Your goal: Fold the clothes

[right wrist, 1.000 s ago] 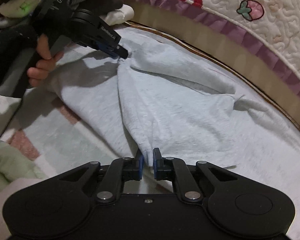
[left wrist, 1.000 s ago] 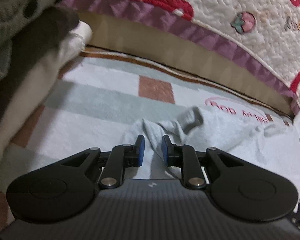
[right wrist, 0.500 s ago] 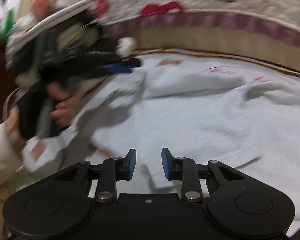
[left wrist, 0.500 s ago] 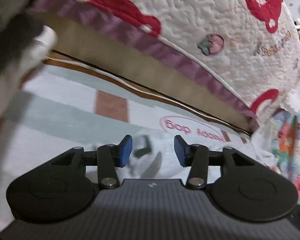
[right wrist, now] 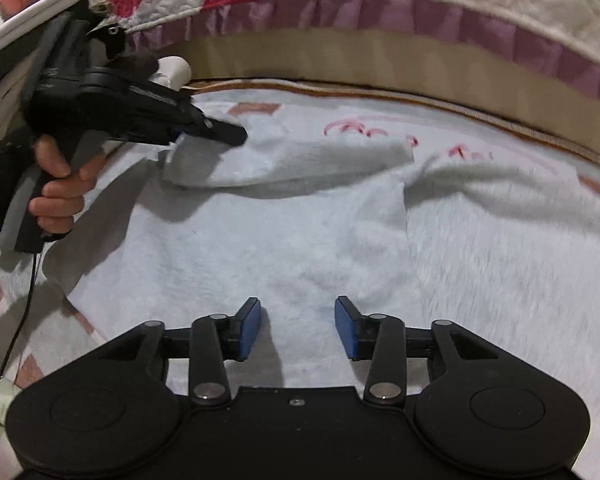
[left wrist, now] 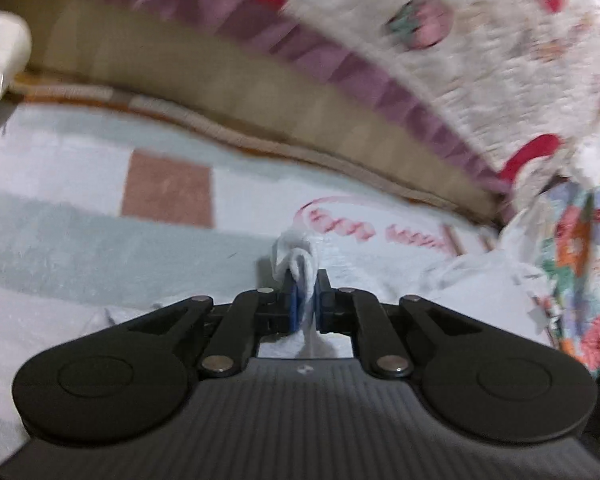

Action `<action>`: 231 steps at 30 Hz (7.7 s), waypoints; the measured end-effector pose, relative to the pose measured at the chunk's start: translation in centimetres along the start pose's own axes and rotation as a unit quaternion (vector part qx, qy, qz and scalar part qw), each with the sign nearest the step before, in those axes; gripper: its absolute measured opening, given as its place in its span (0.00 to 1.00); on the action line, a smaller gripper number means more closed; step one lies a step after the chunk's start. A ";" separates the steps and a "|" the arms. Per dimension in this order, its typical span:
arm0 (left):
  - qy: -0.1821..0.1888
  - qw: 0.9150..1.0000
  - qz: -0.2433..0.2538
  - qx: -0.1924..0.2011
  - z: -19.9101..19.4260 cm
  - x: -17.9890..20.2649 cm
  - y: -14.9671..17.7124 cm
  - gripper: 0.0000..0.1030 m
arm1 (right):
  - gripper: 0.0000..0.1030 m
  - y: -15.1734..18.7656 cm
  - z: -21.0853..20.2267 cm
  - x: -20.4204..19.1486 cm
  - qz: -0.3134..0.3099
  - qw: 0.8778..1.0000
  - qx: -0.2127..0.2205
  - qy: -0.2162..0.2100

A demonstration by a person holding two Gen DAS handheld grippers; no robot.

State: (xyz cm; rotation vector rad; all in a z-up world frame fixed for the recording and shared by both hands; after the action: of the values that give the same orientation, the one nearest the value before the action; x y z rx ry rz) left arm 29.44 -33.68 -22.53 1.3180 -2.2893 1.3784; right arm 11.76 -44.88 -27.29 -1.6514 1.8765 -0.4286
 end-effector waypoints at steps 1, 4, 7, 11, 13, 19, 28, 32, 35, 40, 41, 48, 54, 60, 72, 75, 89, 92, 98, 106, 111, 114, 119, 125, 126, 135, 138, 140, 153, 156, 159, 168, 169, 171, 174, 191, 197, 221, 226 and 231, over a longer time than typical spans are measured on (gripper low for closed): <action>0.012 1.000 0.017 0.017 -1.1 0.8 0.2 0.07 | 0.46 0.1 0.1 0.3 0.007 1.000 0.001 -0.004; 0.062 0.992 0.093 0.053 -5.0 3.5 2.1 0.08 | 0.46 0.1 -0.1 2.4 0.095 0.994 0.016 -0.048; 0.070 0.979 0.190 0.018 -6.7 5.8 5.9 0.10 | 0.46 0.4 -0.2 4.5 0.191 0.977 0.026 -0.093; 0.057 0.976 0.193 -0.080 -5.4 5.9 10.0 0.10 | 0.45 0.9 -0.2 6.4 0.274 0.952 0.039 -0.130; 0.060 0.977 0.184 -0.085 -5.5 6.1 10.4 0.13 | 0.45 1.3 -0.1 6.2 0.280 0.950 0.045 -0.130; 0.082 0.963 0.246 -0.078 -6.5 8.5 10.1 0.31 | 0.45 1.5 -0.2 5.7 0.281 0.951 0.048 -0.122; 0.080 0.969 0.219 -0.079 -4.0 7.4 10.6 0.55 | 0.45 1.8 -0.3 6.5 0.314 0.938 0.059 -0.131; 0.089 0.974 0.187 -0.087 -3.1 7.1 11.2 0.58 | 0.46 1.5 -0.4 6.4 0.316 0.939 0.054 -0.121; 0.091 0.974 0.182 -0.097 -2.8 7.3 11.5 0.58 | 0.52 -0.5 -1.2 4.2 0.244 0.961 0.054 -0.115; 0.089 0.972 0.193 -0.104 -2.6 7.2 12.0 0.58 | 0.65 -4.7 -1.2 -0.7 0.106 0.988 0.073 -0.088; 0.089 0.971 0.194 -0.105 -2.6 7.2 12.2 0.58 | 0.65 -5.3 -0.7 -1.7 0.073 0.992 0.071 -0.072; 0.080 0.972 0.201 -0.096 -2.9 6.8 12.4 0.58 | 0.63 -4.7 5.5 -5.7 -0.171 0.980 -0.020 0.103; 0.082 0.971 0.202 -0.100 -2.8 6.8 12.3 0.58 | 0.07 -3.6 1.4 -2.8 -0.112 0.986 0.031 0.118; 0.083 0.971 0.198 -0.104 -2.6 6.7 12.2 0.58 | 0.07 -0.6 -3.0 3.3 0.063 0.987 0.055 0.141; 0.093 0.977 0.147 -0.120 -3.3 6.1 10.5 0.61 | 0.50 -2.5 -4.9 5.3 0.191 0.972 0.135 0.032; 0.048 0.990 0.099 -0.091 -4.1 4.3 8.2 0.61 | 0.51 -4.0 -2.3 4.3 0.128 0.985 0.109 0.039; -0.103 0.987 -0.104 -0.071 -3.4 -2.7 3.3 0.61 | 0.30 -2.9 0.5 8.1 0.119 0.991 0.056 0.029; -0.110 0.980 -0.151 -0.068 -2.2 -3.4 3.5 0.62 | 0.58 -4.4 1.0 9.0 0.189 0.979 0.053 -0.044; -0.128 0.980 -0.151 -0.022 -1.5 -4.1 2.2 0.21 | 0.59 -6.8 4.6 10.6 0.287 0.951 0.001 -0.110; -0.102 0.979 -0.175 0.040 -2.4 -6.3 1.1 0.05 | 0.24 -8.6 6.5 11.1 0.330 0.932 0.013 -0.147; -0.035 0.964 -0.258 0.060 -2.5 -8.5 0.9 0.05 | 0.14 -8.7 5.8 11.5 0.297 0.943 0.061 -0.140; -0.009 0.955 -0.285 0.080 -2.5 -8.9 0.5 0.06 | 0.14 -9.4 5.3 11.4 0.276 0.948 0.082 -0.134; 0.000 0.926 -0.367 0.087 -2.0 -10.5 0.8 0.07 | 0.14 -10.1 6.0 11.9 0.248 0.958 0.076 -0.124; -0.047 0.928 -0.346 0.133 -3.4 -9.8 0.5 0.08 | 0.14 -9.5 6.8 12.2 0.257 0.959 0.059 -0.103; -0.058 0.921 -0.362 0.130 -3.7 -10.4 0.7 0.08 | 0.14 -9.5 6.7 12.1 0.244 0.963 0.057 -0.095; -0.174 0.971 -0.143 0.086 -8.6 -7.7 -0.8 0.26 | 0.34 -9.4 4.6 10.6 0.182 0.980 0.081 -0.003; -0.176 0.977 -0.109 0.057 -9.4 -6.5 1.1 0.38 | 0.36 -9.1 2.3 7.3 0.111 0.988 0.107 0.015; -0.167 0.981 -0.096 0.037 -10.3 -5.9 2.7 0.43 | 0.42 -8.9 0.9 5.0 0.062 0.990 0.123 0.024; -0.206 0.972 -0.107 -0.031 -14.3 -7.0 10.1 0.52 | 0.62 -0.1 0.1 -9.8 -0.240 0.969 0.060 -0.026; -0.207 0.976 -0.047 -0.046 -13.7 -6.0 11.2 0.59 | 0.63 1.4 0.8 -11.8 -0.310 0.950 0.042 -0.020; -0.218 0.972 0.053 -0.067 -12.7 -4.4 11.9 0.64 | 0.63 1.8 1.4 -12.6 -0.339 0.940 0.036 -0.007; -0.293 0.943 0.159 -0.009 -14.7 -3.0 9.9 0.12 | 0.64 2.4 1.8 -13.1 -0.384 0.922 0.031 0.043; -0.315 0.933 0.174 -0.004 -15.2 -2.8 9.8 0.02 | 0.64 2.3 1.8 -13.1 -0.380 0.924 0.031 0.046; -0.384 0.902 0.196 0.003 -16.4 -3.2 9.5 0.01 | 0.64 2.3 2.0 -13.0 -0.374 0.925 0.030 0.051; -0.352 0.927 0.130 0.010 -18.3 -4.8 9.0 0.03 | 0.64 2.3 2.3 -13.0 -0.378 0.924 0.025 0.063; -0.058 0.968 -0.243 -0.035 -12.5 -2.8 12.5 0.54 | 0.85 0.4 4.0 -11.7 -0.353 0.930 0.059 0.084; -0.025 0.931 -0.363 -0.018 -10.3 -2.6 12.6 0.57 | 0.17 -0.4 3.7 -10.7 -0.283 0.957 0.058 0.021; -0.238 0.958 -0.118 0.111 -7.7 3.4 6.0 0.09 | 0.63 2.9 -6.7 3.6 0.088 0.979 0.176 -0.046; -0.265 0.949 -0.103 0.136 -10.6 3.3 5.2 0.09 | 0.63 3.3 -5.9 4.5 0.113 0.979 0.158 -0.054; -0.295 0.938 -0.114 0.141 -14.8 0.1 5.3 0.08 | 0.62 4.1 -3.6 0.4 0.070 0.986 0.112 -0.097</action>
State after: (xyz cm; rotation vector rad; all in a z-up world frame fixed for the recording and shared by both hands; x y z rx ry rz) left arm 21.22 -21.20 -17.54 2.2726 -2.1988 1.4090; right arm 6.30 -45.02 -27.06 -1.3525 1.7189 -0.3891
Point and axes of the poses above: each gripper's, at about its wrist camera, not at the fingertips, and z roughly the way its jaws point, x to its right, y to its underside, the point moved 7 cm from there along z, roughly the way its jaws point, and after that the axes turned 1 degree about -x, right-handed, at the moved point
